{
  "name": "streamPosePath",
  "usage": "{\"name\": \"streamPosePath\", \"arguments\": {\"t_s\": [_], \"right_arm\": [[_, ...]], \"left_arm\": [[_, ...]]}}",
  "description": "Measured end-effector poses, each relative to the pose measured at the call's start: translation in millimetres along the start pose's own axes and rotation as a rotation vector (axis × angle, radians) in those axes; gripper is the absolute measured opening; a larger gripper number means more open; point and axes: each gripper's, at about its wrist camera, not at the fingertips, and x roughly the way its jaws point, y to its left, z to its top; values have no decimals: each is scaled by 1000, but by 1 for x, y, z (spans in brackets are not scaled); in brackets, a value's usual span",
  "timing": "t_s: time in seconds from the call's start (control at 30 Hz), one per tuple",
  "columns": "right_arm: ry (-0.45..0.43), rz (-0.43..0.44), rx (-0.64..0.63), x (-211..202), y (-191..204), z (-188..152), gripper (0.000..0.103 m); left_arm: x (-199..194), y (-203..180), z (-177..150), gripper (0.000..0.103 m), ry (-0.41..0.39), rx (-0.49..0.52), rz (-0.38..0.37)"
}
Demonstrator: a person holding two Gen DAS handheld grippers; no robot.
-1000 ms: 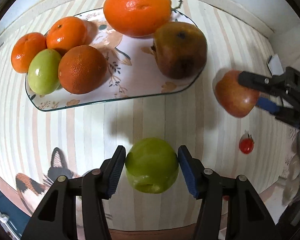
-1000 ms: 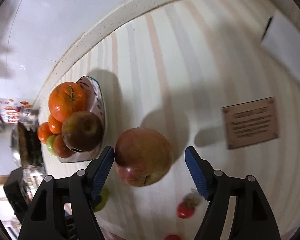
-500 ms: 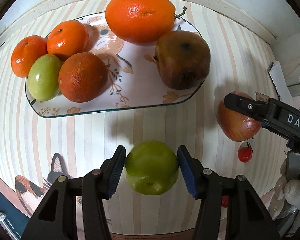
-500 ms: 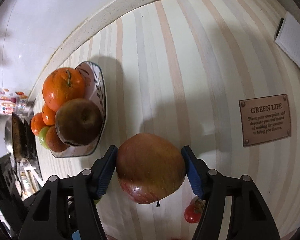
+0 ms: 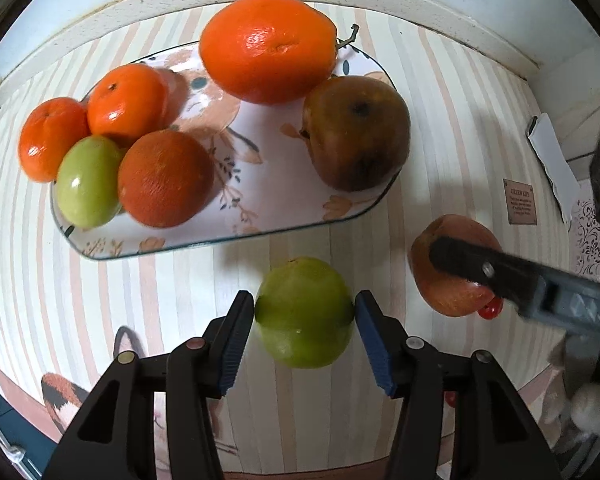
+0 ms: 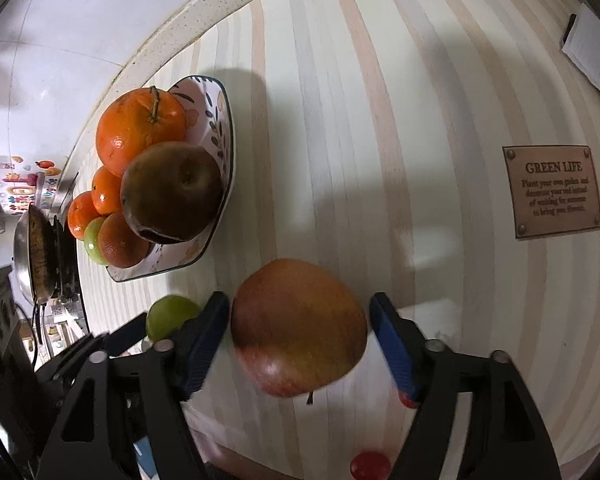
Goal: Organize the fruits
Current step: 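Carry both apples onto the plate and open both grippers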
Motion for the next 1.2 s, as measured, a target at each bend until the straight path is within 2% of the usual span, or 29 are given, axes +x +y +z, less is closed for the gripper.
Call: {"name": "streamPosePath", "arguments": {"t_s": [0.13, 0.23, 0.27, 0.33, 0.53, 0.63, 0.8, 0.93, 1.07, 1.2], "right_arm": [[12, -7, -15, 2, 4, -2, 78], [-12, -19, -16, 6, 3, -1, 77], [-29, -20, -11, 6, 2, -1, 74], [-56, -21, -7, 3, -3, 0, 69], [-74, -15, -8, 0, -3, -3, 69], [-86, 23, 6, -7, -1, -5, 69], [-134, 94, -14, -33, 21, -6, 69], [-164, 142, -97, -50, 60, 0, 69], [-176, 152, -198, -49, 104, 10, 68], [-166, 139, -261, -33, 134, 18, 69]], "left_arm": [[8, 1, 7, 54, 21, -2, -23], [17, 0, 7, 55, 60, 1, -52], [18, 0, 7, 55, 64, -2, -56], [18, -1, 6, 54, 60, -9, -55], [13, -6, -4, 53, 35, -16, -21], [0, 2, -11, 53, 24, -40, -40], [-58, 28, -15, 53, -52, -100, -121], [-105, 49, 6, 53, -135, -116, -134], [-123, 70, 39, 53, -178, -136, -97], [-110, 91, 78, 54, -135, -159, -66]]}}
